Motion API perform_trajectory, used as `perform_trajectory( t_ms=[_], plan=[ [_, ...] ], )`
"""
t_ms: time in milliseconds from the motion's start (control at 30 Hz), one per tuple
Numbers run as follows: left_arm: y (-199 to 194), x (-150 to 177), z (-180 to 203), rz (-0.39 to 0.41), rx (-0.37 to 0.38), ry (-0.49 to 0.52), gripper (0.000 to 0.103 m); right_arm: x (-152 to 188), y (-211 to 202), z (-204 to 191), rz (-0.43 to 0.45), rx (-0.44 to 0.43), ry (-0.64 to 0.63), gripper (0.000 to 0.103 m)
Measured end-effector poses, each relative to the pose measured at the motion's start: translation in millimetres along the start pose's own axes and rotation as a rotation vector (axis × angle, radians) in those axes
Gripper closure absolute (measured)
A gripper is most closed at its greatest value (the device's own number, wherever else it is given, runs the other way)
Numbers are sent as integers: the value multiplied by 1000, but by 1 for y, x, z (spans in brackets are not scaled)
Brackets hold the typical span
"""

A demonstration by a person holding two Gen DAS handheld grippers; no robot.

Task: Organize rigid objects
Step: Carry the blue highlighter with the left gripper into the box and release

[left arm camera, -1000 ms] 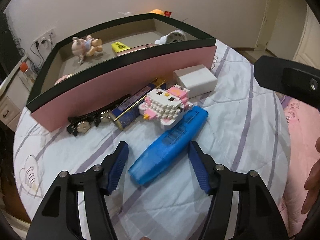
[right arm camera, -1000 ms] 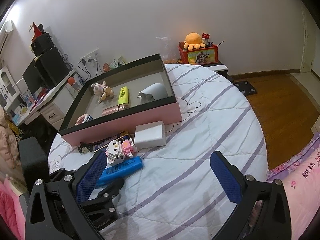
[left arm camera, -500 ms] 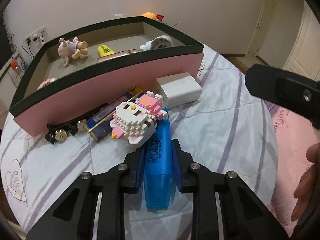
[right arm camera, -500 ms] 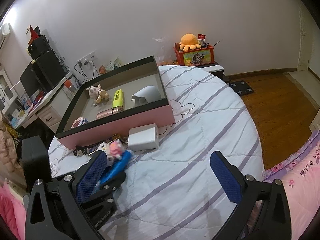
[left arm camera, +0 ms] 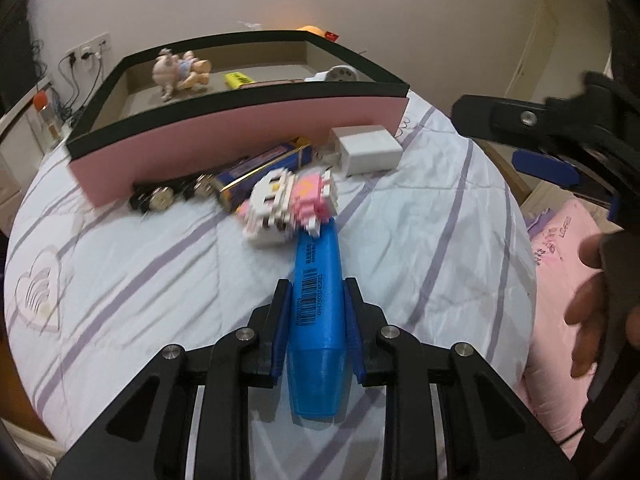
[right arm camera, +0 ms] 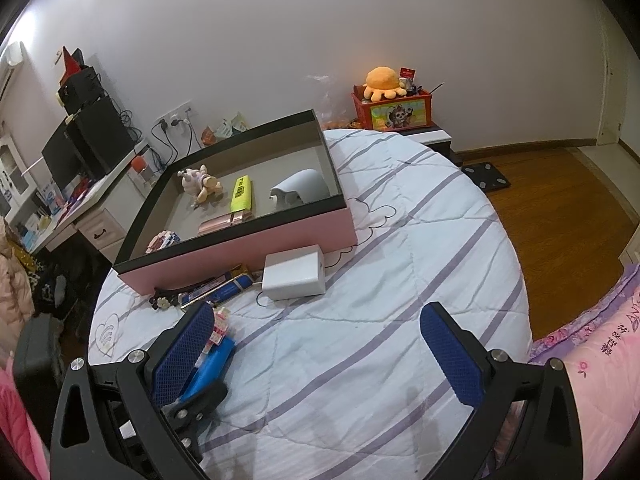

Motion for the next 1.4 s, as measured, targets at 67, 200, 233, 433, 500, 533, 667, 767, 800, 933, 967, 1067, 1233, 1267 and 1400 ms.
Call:
perform_trajectory(
  t_ms=[67, 200, 233, 433, 500, 533, 667, 767, 800, 933, 967, 1067, 1233, 1267, 1400],
  plan=[
    [-6, 6, -4, 5, -9, -21, 78, 2, 1, -3, -4, -2, -5, 0],
    [-17, 11, -12, 21, -40, -47, 78, 4, 1, -9, -7, -5, -15, 0],
    [-21, 12, -14, 28, -49, -53, 78, 5, 1, -11, -7, -6, -19, 0],
    [-42, 2, -33, 93, -103, -99, 78, 9, 2, -22, -11, -14, -42, 0],
    [-47, -2, -41, 114, -116, -117, 78, 10, 2, -25, -14, -16, -49, 0],
    [-50, -4, -45, 121, -124, -125, 78, 11, 3, -27, -15, -17, -53, 0],
    [-59, -14, -62, 148, -155, -150, 78, 11, 5, -31, -19, -21, -60, 0],
    [-61, -21, -71, 158, -171, -158, 78, 10, 7, -35, -21, -23, -73, 0],
    [-61, -24, -74, 161, -177, -162, 78, 9, 8, -37, -21, -24, -77, 0],
    [-60, -37, -85, 169, -188, -174, 78, 4, 15, -46, -23, -28, -98, 0],
    [-60, -40, -88, 171, -191, -175, 78, 2, 17, -49, -23, -31, -104, 0],
    [-61, -55, -99, 183, -204, -179, 78, -7, 21, -58, -18, -39, -120, 0],
    [-57, -84, -121, 195, -218, -183, 78, -33, 30, -74, 5, -54, -148, 0],
    [-54, -90, -126, 193, -222, -184, 78, -39, 33, -77, 11, -56, -153, 0],
    [-34, -113, -145, 175, -226, -189, 78, -61, 50, -87, 13, -53, -170, 0]
  ],
)
Point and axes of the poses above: each gripper's, at about its wrist camera, not at the fingertips, and y roughly the way its jaws point, z to its right, x to its underside, the point moved 8 cm from there along y, roughly the way its jaws point, and after that the axes turned 13 degrees about y, right-handed, at the moved point
